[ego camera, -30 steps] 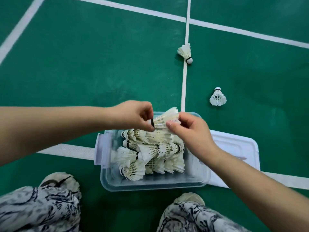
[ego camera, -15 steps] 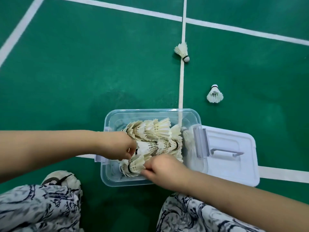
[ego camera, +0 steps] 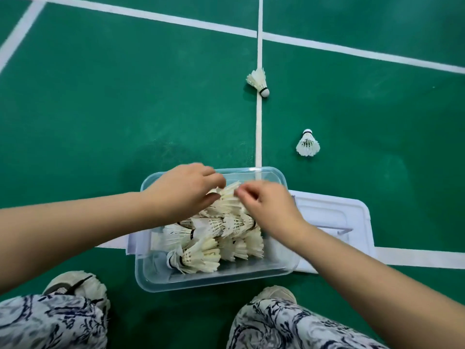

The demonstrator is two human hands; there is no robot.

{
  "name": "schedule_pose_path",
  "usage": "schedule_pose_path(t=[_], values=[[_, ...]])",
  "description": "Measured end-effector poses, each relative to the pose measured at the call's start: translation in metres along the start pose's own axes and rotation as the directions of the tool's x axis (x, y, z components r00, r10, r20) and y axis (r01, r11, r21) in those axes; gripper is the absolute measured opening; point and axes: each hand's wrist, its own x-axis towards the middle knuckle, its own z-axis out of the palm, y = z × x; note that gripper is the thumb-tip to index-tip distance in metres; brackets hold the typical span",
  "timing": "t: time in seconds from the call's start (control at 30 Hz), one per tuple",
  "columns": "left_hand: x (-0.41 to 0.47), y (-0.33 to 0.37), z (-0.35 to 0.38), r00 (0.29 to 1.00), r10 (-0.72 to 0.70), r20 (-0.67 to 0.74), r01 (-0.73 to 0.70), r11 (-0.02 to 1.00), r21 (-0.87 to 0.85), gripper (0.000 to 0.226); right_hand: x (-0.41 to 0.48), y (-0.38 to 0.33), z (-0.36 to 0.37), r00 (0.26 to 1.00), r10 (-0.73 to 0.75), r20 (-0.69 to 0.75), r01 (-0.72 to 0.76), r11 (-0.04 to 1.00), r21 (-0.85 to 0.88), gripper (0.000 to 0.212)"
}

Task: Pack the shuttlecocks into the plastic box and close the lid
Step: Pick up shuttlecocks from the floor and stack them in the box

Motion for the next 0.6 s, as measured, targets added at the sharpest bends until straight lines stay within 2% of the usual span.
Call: schedule_pose_path(t=[0.03, 0.1, 0.2, 0.27, 0.33, 0.47, 0.6], values=[[0.003, -0.002, 0.003, 0.999, -0.01, -0.051, 0.012, 0.999, 0.03, 0.026, 0.005, 0.007, -0.008, 0.993, -0.01, -0.115, 0.005, 0.999, -0.05, 0.02], [0.012, -0.005, 0.011, 0.99, -0.137, -0.043, 0.137, 0.991, 0.002, 0.03, 0.014, 0.026, -0.018, 0.968, 0.001, -0.251, -0.043, 0.986, -0.159, 0.019], [0.025, -0.008, 0.023, 0.95, -0.313, -0.014, 0.312, 0.948, -0.06, 0.041, 0.023, 0.057, -0.023, 0.954, 0.124, -0.274, -0.191, 0.953, -0.237, 0.035], [0.028, -0.012, 0.03, 0.929, -0.37, 0.017, 0.37, 0.926, -0.069, 0.042, 0.025, 0.072, -0.02, 0.951, 0.202, -0.234, -0.246, 0.952, -0.182, 0.04], [0.027, -0.017, 0.036, 0.914, -0.404, 0.034, 0.406, 0.911, -0.073, 0.039, 0.026, 0.077, -0.014, 0.953, 0.232, -0.195, -0.247, 0.967, -0.06, 0.034], [0.024, -0.021, 0.043, 0.924, -0.381, 0.023, 0.382, 0.923, -0.043, 0.034, 0.026, 0.07, -0.004, 0.952, 0.226, -0.205, -0.208, 0.972, 0.108, 0.027], [0.021, -0.031, 0.041, 0.926, -0.376, -0.015, 0.375, 0.926, -0.048, 0.034, 0.033, 0.064, 0.003, 0.946, 0.211, -0.247, -0.175, 0.972, 0.157, 0.026]])
